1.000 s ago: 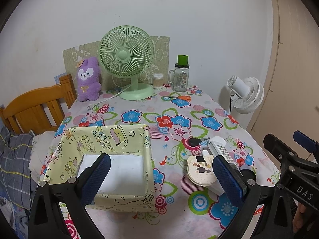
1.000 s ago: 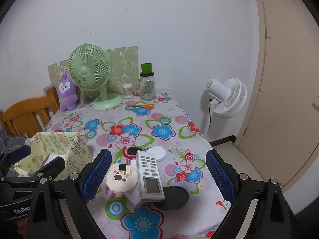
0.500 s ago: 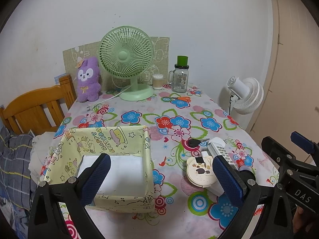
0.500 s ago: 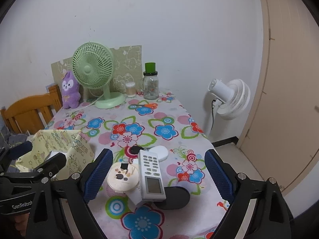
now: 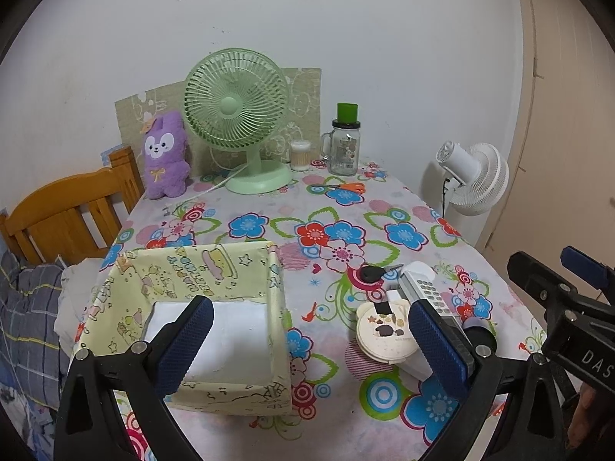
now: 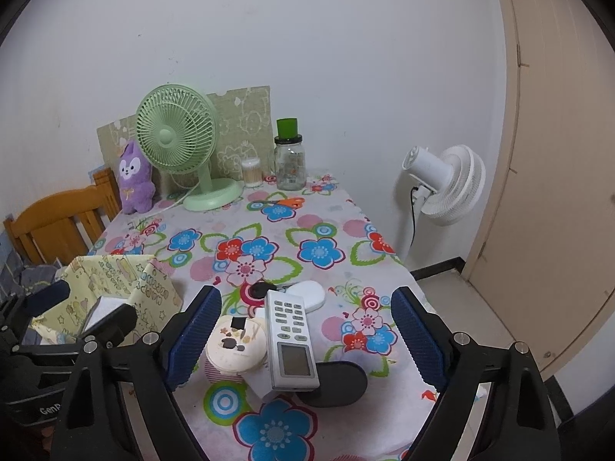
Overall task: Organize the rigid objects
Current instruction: 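Grasp the white remote with the right gripper while the left tool approaches the round container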
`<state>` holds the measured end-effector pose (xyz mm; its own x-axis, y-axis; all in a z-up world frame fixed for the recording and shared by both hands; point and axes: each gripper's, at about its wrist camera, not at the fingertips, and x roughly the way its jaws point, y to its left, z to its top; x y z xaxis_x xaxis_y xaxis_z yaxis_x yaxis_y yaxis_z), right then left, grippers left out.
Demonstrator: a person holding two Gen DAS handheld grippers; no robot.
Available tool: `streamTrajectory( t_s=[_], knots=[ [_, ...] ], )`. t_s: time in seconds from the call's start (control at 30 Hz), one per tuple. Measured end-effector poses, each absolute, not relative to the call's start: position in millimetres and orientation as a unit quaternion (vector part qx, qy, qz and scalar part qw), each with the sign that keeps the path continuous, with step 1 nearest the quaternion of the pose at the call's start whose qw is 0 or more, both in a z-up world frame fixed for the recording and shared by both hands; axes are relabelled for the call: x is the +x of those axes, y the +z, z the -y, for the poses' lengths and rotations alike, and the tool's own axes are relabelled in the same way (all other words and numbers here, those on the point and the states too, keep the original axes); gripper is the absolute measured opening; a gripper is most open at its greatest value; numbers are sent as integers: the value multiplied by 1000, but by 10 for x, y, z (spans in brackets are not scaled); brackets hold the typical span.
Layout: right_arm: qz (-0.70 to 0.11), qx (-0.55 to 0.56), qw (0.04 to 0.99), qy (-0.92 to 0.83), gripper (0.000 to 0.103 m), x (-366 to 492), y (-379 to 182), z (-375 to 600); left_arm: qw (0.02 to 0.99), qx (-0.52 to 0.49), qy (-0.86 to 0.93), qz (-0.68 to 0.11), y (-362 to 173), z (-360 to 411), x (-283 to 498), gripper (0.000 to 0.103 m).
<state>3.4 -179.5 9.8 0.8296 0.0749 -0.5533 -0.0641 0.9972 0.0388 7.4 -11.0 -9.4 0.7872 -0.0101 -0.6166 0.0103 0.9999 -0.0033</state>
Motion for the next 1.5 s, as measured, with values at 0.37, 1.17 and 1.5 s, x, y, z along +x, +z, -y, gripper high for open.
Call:
streamTrajectory(
  t_s=[0.37, 1.17, 1.5],
  knots=[
    [-303, 6, 952, 49, 92, 191, -6, 1846, 937, 14, -22, -347, -267, 345, 218, 102],
    [-354, 12, 933, 58, 91, 576, -450, 1851, 915, 3, -50, -400, -691, 650, 564, 97],
    [-390, 27, 918, 71, 90, 760, -653, 1833, 915, 25, -44, -399, -782, 759, 640, 96]
  ],
)
